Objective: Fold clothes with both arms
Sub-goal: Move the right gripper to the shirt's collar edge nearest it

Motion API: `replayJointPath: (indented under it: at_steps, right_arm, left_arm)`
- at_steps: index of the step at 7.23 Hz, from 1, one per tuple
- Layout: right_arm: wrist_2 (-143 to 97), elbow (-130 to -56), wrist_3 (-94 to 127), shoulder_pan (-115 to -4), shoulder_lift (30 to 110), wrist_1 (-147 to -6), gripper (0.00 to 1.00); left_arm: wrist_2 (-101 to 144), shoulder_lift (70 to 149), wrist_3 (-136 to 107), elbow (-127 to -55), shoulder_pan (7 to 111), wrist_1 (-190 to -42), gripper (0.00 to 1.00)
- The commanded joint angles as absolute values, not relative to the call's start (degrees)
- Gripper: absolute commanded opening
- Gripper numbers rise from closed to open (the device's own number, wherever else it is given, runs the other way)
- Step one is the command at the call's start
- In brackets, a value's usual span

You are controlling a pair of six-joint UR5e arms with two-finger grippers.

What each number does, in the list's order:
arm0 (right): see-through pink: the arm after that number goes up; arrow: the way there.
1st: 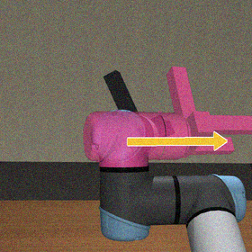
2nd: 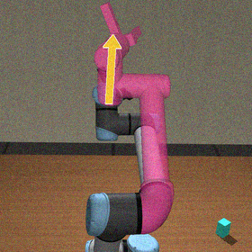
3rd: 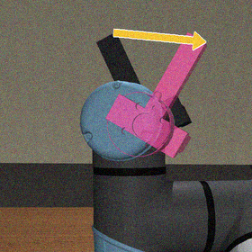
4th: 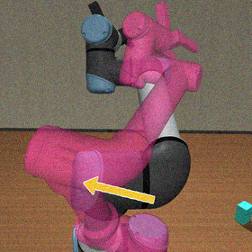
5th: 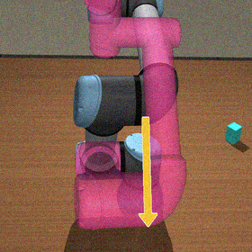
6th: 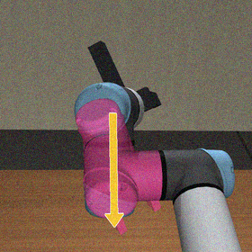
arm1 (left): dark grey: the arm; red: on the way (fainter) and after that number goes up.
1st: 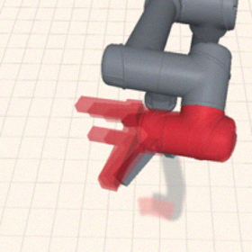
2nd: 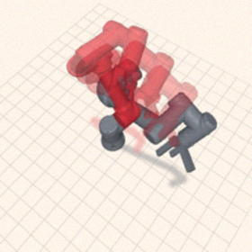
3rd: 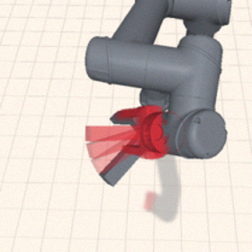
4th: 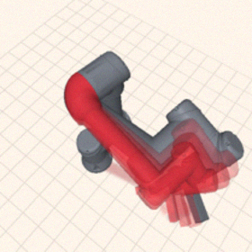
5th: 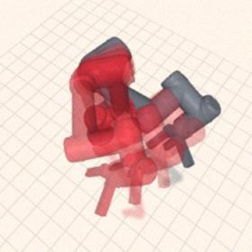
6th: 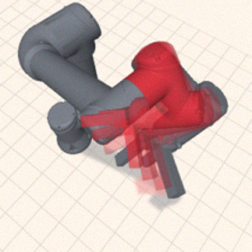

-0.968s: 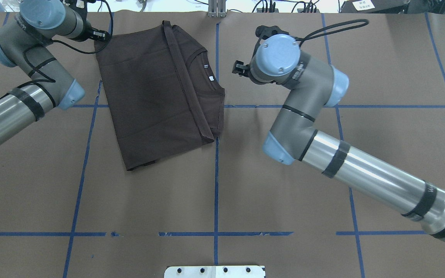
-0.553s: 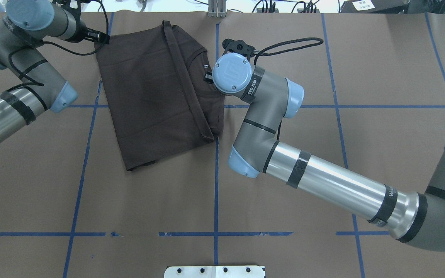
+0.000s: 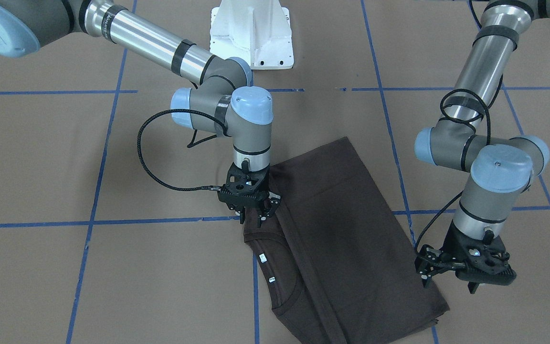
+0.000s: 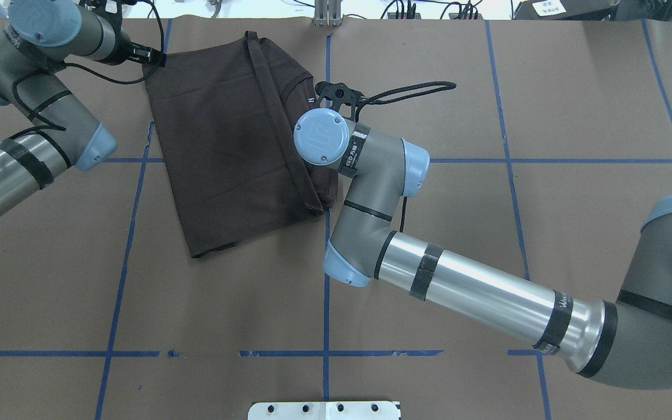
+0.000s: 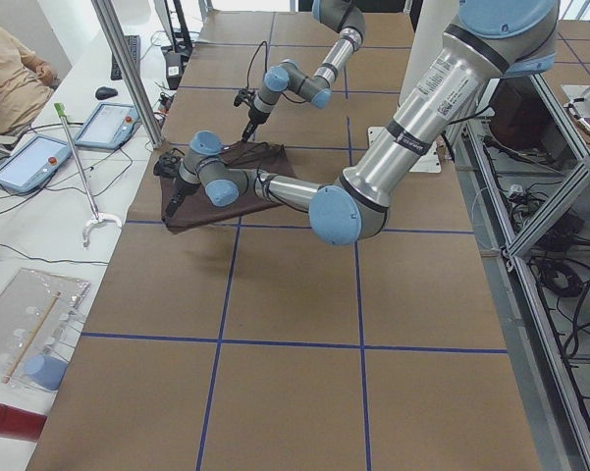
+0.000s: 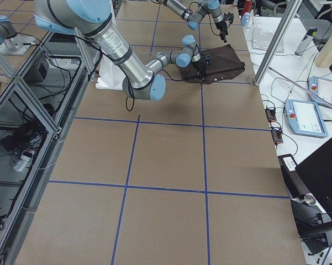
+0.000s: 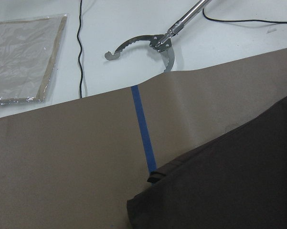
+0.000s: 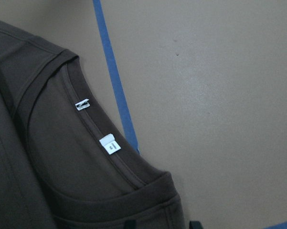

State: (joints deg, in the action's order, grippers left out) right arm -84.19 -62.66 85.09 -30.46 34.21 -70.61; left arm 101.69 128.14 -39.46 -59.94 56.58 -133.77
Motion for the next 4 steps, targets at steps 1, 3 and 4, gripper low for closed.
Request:
replayJointPath:
  at_steps: [1, 3, 4]
  right_arm:
    - [-83.24, -62.4, 84.9, -29.71, 34.54, -70.84, 0.48]
    - [-82.62, -62.4, 84.9, -29.36, 34.72, -70.84, 0.48]
    - [-82.62, -62.4, 84.9, -29.27, 34.72, -70.84, 0.48]
  left_arm:
    - [101.69, 128.14, -39.46, -59.94, 56.51, -133.68, 1.0]
    - [101.69, 128.14, -39.46, -59.94, 56.51, -133.68, 1.0]
    - [101.69, 128.14, -39.46, -59.94, 56.43, -133.68, 1.0]
